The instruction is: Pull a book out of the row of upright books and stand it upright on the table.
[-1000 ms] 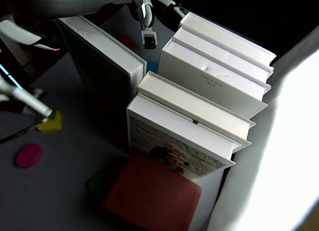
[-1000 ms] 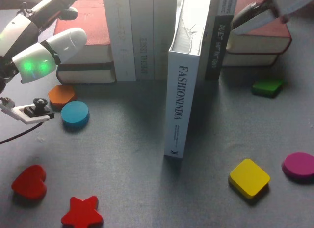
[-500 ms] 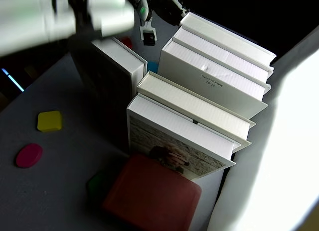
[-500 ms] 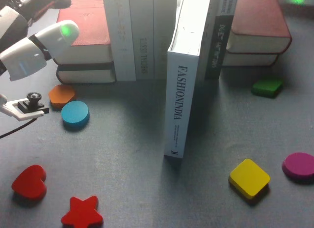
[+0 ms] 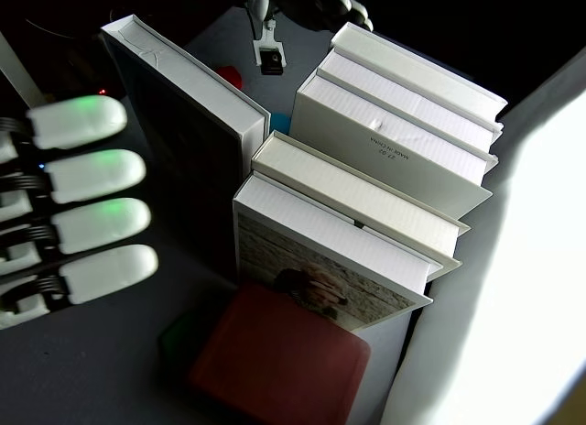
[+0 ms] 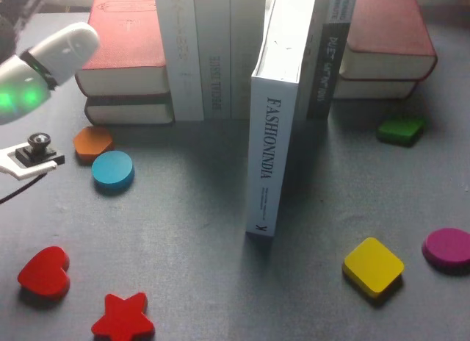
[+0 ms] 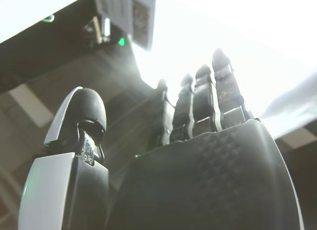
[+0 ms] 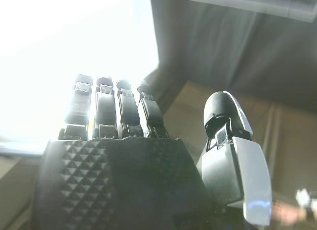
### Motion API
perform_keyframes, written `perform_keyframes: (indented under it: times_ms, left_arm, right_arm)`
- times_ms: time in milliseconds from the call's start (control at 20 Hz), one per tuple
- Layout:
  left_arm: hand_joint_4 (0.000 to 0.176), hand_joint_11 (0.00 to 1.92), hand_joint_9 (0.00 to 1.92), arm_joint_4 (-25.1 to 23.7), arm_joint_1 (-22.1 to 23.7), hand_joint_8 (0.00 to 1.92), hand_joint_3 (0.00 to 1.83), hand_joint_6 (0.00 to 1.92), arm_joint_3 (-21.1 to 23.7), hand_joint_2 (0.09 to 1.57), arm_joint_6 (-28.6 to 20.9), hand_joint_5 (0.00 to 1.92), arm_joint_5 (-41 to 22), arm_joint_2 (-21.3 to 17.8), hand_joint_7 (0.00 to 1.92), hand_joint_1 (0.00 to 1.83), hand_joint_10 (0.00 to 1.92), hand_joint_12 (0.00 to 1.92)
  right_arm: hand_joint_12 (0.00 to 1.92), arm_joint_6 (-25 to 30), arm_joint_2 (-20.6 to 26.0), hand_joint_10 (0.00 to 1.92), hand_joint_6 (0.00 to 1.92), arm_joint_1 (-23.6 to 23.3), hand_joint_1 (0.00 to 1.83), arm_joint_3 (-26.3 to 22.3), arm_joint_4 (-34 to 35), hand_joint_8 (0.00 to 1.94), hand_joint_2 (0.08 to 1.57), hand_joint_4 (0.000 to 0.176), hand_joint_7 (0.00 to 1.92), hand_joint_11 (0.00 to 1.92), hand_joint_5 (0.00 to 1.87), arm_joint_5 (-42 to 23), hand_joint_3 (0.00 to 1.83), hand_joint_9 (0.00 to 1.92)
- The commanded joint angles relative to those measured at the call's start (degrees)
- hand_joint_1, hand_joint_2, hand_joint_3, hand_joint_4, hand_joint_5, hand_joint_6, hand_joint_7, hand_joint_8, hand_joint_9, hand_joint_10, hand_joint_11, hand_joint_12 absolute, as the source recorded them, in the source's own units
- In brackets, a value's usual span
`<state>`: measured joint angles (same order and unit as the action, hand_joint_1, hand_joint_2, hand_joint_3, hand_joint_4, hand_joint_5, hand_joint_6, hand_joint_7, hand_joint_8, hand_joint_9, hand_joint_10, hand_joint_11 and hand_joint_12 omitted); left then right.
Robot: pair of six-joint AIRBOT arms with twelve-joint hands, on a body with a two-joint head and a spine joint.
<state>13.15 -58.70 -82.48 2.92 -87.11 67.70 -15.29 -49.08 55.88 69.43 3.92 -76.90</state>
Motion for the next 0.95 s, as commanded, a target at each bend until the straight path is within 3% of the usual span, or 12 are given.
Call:
perform_keyframes:
  times_ms: [0,150,200,250,300,350,450,550,600,750,800,900]
  left_arm:
    - [0.034,0.00,0.06,0.59,0.34,0.00,0.00,0.00,0.40,1.40,-0.23,0.00,-7.87,-0.39,0.01,0.44,0.01,0.69]
    - [0.041,0.00,0.11,0.78,-0.17,0.01,0.00,0.00,0.93,1.40,-0.31,0.00,-9.67,-0.58,0.04,0.37,0.03,0.85]
    - [0.087,0.00,0.09,0.76,-0.24,0.00,0.01,0.00,1.05,1.42,-0.29,0.00,-10.17,-0.52,0.01,0.30,0.02,0.89]
    - [0.097,0.00,0.07,0.76,-0.28,0.00,0.01,0.00,1.13,1.44,-0.28,0.00,-10.51,-0.51,0.00,0.27,0.01,1.03]
    - [0.069,0.00,0.03,0.74,-0.36,0.00,0.01,0.00,1.25,1.48,-0.29,0.00,-10.93,-0.53,0.00,0.24,0.02,0.69]
    - [0.079,0.00,0.02,0.74,-0.39,0.00,0.01,0.00,1.22,1.51,-0.52,0.00,-11.26,-0.53,0.00,0.16,0.02,0.35]
    - [0.123,0.00,0.05,0.67,-0.39,0.00,0.00,0.00,1.23,1.52,-0.51,0.00,-11.47,-0.53,0.00,0.09,0.02,0.16]
    - [0.136,0.00,0.09,0.18,-0.41,0.00,0.00,0.00,1.49,1.47,-0.58,0.00,-11.95,-0.53,0.00,0.12,0.01,0.76]
    - [0.140,0.00,0.08,-0.07,-0.40,0.00,0.00,0.00,1.52,1.44,-0.64,0.00,-11.97,-0.57,0.00,0.17,0.01,0.58]
    - [0.085,0.00,0.00,-0.69,-0.35,0.00,0.00,0.00,1.76,1.38,-0.78,0.00,-12.14,-0.69,0.00,0.34,0.00,0.05]
    - [0.069,0.01,0.00,-0.98,-0.34,0.00,0.00,0.00,1.91,1.37,-0.75,0.00,-12.14,-0.80,0.00,0.40,0.00,0.01]
    - [0.076,0.00,0.02,-1.29,-0.36,0.00,0.00,0.00,2.25,1.33,-0.60,0.00,-12.15,-1.04,0.00,0.45,0.01,0.00]
  right_arm:
    - [0.00,-0.11,-0.11,0.00,0.00,0.23,0.00,-0.56,3.19,0.00,1.30,0.000,0.00,0.00,0.00,-11.74,0.04,0.00]
    - [0.00,-1.70,-0.11,0.00,0.00,3.55,0.00,-2.64,5.35,0.00,1.31,0.000,0.00,0.00,0.00,-16.44,0.04,0.00]
    - [0.00,-2.42,-0.19,0.00,0.00,4.48,0.00,-3.32,5.79,0.00,1.34,0.000,0.00,0.00,0.00,-17.87,0.02,0.00]
    - [0.00,-2.70,-0.23,0.00,0.00,4.86,0.00,-3.62,5.97,0.00,1.35,0.000,0.00,0.00,0.00,-18.72,0.02,0.00]
    - [0.00,-3.06,-0.27,0.00,0.00,5.33,0.00,-4.09,6.09,0.00,1.36,0.000,0.00,0.00,0.00,-19.77,0.02,0.00]
    - [0.00,-3.31,-0.29,0.00,0.00,5.65,0.00,-4.49,6.13,0.00,1.36,0.000,0.00,0.00,0.00,-20.75,0.02,0.00]
    - [0.01,-3.57,-0.26,0.00,0.00,6.07,0.00,-4.79,6.13,0.00,1.38,0.000,0.00,0.02,0.00,-21.47,0.02,0.00]
    - [0.22,-4.32,-0.17,0.00,0.00,6.80,0.00,-5.59,6.13,0.00,1.42,0.000,0.00,0.01,0.00,-23.12,0.00,0.00]
    - [0.42,-4.82,0.03,0.00,0.00,7.16,0.00,-6.03,6.14,0.00,1.42,0.000,0.00,0.00,0.00,-23.87,0.00,0.01]
    - [0.61,-6.60,0.53,0.03,0.00,7.42,0.00,-7.15,5.82,0.00,1.45,0.000,0.00,0.00,0.00,-24.09,0.00,0.05]
    - [0.72,-6.66,0.52,0.04,0.00,7.47,0.00,-7.22,5.79,0.00,1.46,0.000,0.00,0.00,0.00,-24.10,0.00,0.08]
    - [0.97,-6.71,0.38,0.08,0.00,7.50,0.08,-7.28,5.60,0.00,1.44,0.000,0.00,0.00,0.00,-24.10,0.00,0.09]
